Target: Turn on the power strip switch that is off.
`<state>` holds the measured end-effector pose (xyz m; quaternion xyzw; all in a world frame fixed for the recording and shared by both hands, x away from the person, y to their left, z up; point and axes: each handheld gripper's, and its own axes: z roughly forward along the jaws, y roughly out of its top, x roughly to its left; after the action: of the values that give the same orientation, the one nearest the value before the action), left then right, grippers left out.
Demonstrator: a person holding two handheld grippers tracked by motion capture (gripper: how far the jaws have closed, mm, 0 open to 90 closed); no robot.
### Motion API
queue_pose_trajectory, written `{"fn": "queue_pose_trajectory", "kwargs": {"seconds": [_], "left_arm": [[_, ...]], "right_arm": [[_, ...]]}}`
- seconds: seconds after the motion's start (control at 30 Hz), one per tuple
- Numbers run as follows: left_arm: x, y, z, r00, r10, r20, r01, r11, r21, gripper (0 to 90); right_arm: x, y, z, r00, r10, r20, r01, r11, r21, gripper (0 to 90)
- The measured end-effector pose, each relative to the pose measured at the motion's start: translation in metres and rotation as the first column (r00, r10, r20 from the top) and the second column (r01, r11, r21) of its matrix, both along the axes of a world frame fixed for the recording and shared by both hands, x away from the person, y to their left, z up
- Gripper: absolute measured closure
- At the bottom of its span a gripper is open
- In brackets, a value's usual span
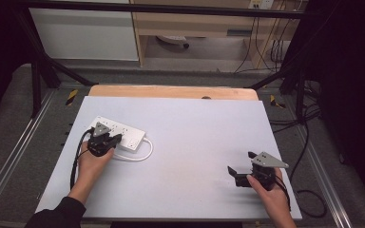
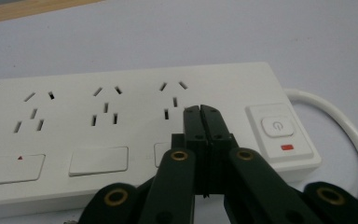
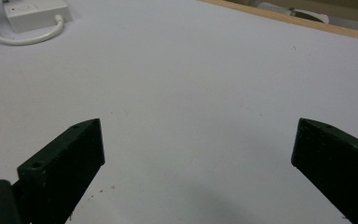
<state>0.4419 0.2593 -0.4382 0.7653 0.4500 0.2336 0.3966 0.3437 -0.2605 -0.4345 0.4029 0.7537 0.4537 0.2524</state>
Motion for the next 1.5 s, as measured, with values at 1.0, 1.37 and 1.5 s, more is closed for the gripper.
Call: {"fn": "queue_pose_trajectory", "kwargs": {"seconds": [1.0,1.37,1.5], "left_arm": [[-0.007,-0.003,0.011,0.9964,-0.022,0.082,0.026,0.9983,-0.051,90.0],[-0.009,-0.004,0.015,0.9934,-0.004,0.115,0.013,0.9971,-0.075,80.3],[-0.009,-0.005,0.015,0.9934,-0.006,0.114,0.016,0.9965,-0.082,77.7]], "right_arm": [[-0.001,0.0,0.001,1.0,-0.001,0.003,0.001,1.0,0.002,3.0],[0.0,0.0,0.0,1.0,-0.001,0.003,0.001,1.0,0.001,3.0],[0.0,-0.001,0.0,1.0,-0.002,0.002,0.002,1.0,0.002,3.0]]}}
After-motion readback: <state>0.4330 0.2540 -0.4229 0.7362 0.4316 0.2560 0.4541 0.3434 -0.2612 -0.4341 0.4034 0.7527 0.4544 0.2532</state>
